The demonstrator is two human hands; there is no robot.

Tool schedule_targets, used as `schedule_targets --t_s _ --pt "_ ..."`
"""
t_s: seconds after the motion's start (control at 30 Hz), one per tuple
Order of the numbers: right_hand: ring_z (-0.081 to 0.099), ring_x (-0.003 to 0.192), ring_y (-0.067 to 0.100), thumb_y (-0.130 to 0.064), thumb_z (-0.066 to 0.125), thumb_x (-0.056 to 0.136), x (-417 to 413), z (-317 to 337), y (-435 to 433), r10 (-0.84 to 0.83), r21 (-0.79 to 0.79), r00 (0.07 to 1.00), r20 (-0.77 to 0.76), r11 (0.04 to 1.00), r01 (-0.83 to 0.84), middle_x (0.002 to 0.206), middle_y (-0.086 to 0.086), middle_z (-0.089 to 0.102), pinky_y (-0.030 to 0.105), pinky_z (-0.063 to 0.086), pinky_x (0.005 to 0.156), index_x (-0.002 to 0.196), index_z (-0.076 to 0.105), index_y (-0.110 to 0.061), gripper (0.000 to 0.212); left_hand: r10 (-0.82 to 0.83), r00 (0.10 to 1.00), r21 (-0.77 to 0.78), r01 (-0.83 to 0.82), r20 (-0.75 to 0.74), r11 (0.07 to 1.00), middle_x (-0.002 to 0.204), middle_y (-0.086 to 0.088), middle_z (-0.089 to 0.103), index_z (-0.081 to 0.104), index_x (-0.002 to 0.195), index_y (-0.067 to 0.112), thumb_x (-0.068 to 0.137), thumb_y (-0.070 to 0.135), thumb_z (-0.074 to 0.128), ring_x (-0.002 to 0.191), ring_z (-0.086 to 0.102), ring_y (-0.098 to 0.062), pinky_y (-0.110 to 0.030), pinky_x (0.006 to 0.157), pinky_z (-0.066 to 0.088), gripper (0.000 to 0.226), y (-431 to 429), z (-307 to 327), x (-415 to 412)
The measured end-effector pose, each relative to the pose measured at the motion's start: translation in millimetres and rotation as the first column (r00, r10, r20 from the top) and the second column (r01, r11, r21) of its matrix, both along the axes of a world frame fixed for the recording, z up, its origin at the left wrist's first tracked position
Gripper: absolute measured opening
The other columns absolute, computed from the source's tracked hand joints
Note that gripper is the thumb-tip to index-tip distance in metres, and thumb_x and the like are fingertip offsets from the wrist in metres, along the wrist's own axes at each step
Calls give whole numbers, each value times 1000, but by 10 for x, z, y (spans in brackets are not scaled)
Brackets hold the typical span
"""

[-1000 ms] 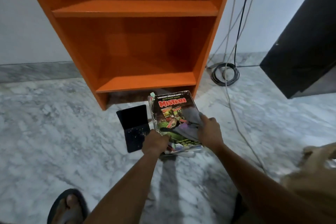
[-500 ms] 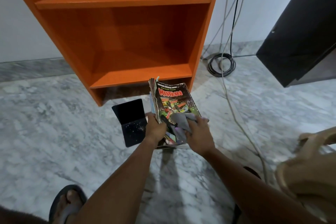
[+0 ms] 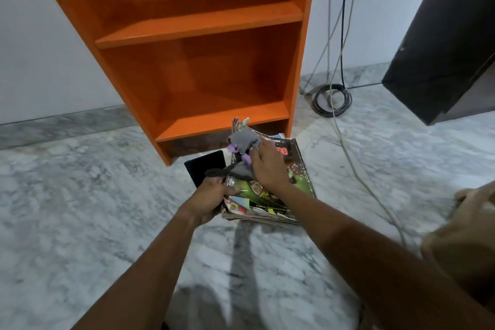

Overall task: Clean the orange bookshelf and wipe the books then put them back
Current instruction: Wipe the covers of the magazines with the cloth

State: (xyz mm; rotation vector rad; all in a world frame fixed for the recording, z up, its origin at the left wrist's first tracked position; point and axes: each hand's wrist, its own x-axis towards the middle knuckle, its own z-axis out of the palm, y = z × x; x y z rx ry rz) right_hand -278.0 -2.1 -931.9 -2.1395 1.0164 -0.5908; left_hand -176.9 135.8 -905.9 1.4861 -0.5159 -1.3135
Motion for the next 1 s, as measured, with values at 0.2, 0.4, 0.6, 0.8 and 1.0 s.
schedule_targets --t_s 0.2,0.4,0.6,0.8,1.0 --pt "59 95 40 -36 35 102 -199 179 -373 -174 -140 962 -211 979 146 98 21 61 42 41 75 86 52 -11 34 -76 995 -105 83 72 991 116 -15 74 63 132 13 91 -16 56 97 74 -27 -28 69 59 50 17 304 -4" --pt "57 107 45 -31 49 102 -662 149 -494 -314 -101 897 -310 949 297 115 23 56 38 39 74 123 58 -5 35 -45 996 -140 56 83 989 117 -15 74 57 141 15 90 -16 57 91 74 -28 -31 68 61 60 -45 419 -58" --pt "61 96 36 -44 51 103 -1049 59 -560 -338 342 921 -192 857 386 113 23 69 35 44 77 112 67 -5 43 85 995 -177 -73 59 981 118 -12 74 51 146 17 91 -15 56 95 73 -30 -37 72 62 64 -90 357 -41" --pt "71 108 34 -62 62 91 -1076 91 -527 -275 841 923 267 535 -84 121 14 74 49 58 95 129 66 -20 57 149 988 -195 -141 27 971 119 -11 74 49 147 22 94 -10 55 101 71 -30 -40 80 60 63 -172 408 75" --pt "74 99 27 -13 76 86 -950 211 -517 -281 771 871 403 617 -158 121 13 73 38 61 82 119 72 -7 33 137 951 -65 -124 276 990 117 -10 71 55 135 15 98 -6 54 98 71 -26 -32 72 58 42 -260 384 33"
